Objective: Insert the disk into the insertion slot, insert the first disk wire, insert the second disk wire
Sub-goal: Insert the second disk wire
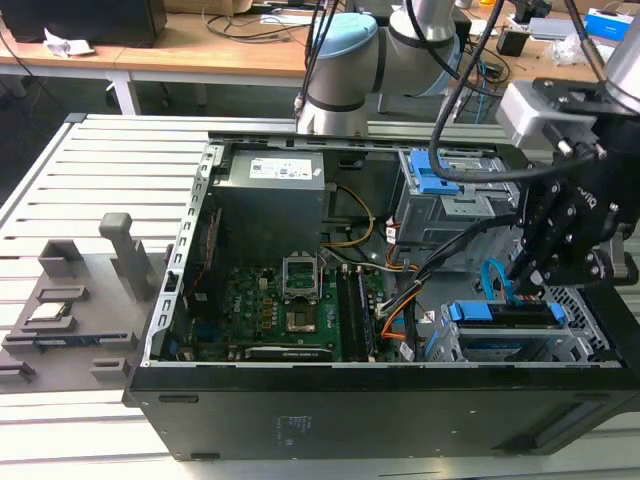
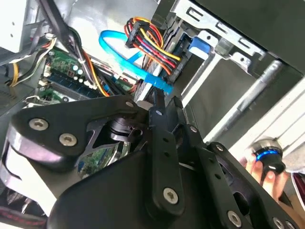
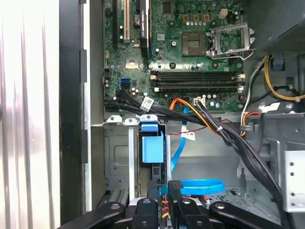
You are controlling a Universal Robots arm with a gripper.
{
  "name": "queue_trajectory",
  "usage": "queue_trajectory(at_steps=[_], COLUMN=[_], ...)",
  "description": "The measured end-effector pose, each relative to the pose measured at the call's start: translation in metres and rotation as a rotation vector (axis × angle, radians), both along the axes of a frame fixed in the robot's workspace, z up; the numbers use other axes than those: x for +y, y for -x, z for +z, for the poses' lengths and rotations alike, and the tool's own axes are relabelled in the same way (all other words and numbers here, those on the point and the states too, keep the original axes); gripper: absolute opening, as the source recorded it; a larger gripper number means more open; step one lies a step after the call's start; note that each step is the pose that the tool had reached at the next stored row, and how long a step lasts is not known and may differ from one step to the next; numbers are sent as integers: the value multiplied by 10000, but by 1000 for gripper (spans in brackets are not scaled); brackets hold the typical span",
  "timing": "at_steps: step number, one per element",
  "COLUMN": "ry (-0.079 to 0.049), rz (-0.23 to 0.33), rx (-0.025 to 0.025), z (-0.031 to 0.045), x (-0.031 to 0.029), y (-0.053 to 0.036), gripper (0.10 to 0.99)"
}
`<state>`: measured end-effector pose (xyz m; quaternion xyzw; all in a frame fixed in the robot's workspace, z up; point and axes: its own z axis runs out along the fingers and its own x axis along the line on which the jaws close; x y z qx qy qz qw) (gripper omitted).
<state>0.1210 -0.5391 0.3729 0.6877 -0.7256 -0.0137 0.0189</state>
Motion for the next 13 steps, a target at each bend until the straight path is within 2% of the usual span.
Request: queue_trajectory(at_steps=[2,4,6,13], ry=[1,1,-1,-3], rz=[0,1,0,0], rx=[0,0,0,0], z=[86,164,213,221], x=[15,23,24,24], y=[0,0,0,0], gripper=[224,106,106,106])
